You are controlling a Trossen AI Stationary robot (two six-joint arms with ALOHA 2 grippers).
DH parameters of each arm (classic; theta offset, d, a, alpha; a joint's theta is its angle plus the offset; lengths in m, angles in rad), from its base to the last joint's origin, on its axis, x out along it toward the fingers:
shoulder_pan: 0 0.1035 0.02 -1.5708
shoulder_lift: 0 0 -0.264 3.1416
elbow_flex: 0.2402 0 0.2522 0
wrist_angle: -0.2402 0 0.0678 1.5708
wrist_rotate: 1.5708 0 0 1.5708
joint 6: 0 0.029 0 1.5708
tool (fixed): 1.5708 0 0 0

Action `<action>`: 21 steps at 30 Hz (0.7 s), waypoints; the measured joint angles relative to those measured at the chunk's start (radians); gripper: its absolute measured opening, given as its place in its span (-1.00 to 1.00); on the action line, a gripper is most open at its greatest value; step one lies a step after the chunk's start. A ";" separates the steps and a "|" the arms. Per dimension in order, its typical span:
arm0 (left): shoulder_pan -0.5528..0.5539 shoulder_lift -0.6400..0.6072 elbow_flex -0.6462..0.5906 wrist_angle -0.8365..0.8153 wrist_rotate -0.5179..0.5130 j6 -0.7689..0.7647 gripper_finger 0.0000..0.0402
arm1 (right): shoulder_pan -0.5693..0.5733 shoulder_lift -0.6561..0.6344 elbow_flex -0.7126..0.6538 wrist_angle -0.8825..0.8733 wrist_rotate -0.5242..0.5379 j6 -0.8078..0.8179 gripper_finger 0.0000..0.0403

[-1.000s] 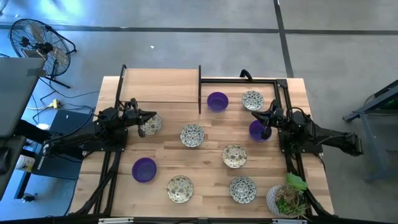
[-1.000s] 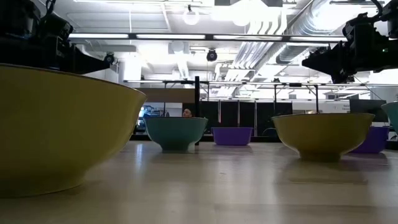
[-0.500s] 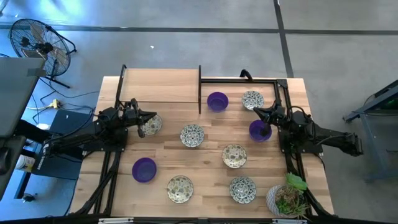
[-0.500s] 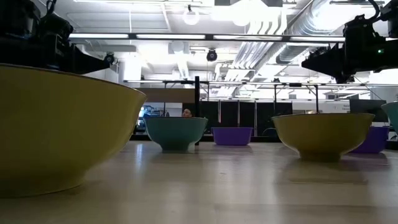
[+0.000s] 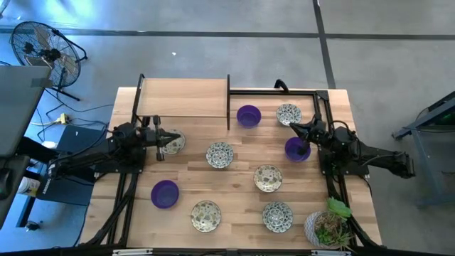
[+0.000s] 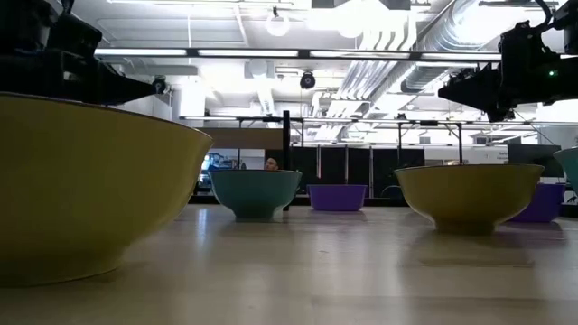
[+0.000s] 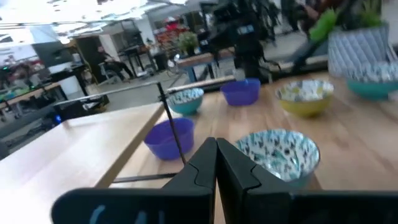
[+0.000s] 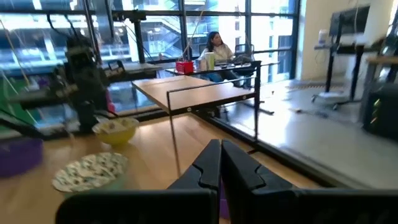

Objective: Pick & Place Mini bowls
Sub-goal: Put the top yellow and white patterned bowl on the shelf

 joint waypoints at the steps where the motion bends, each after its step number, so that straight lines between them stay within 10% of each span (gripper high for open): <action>1: 0.000 0.008 0.008 -0.008 0.002 0.012 -1.00 | 0.000 0.000 0.000 0.000 -0.003 0.020 -1.00; 21: 0.000 0.444 0.382 -0.285 -0.013 0.136 -1.00 | 0.000 0.000 0.000 0.078 -0.010 -0.110 -1.00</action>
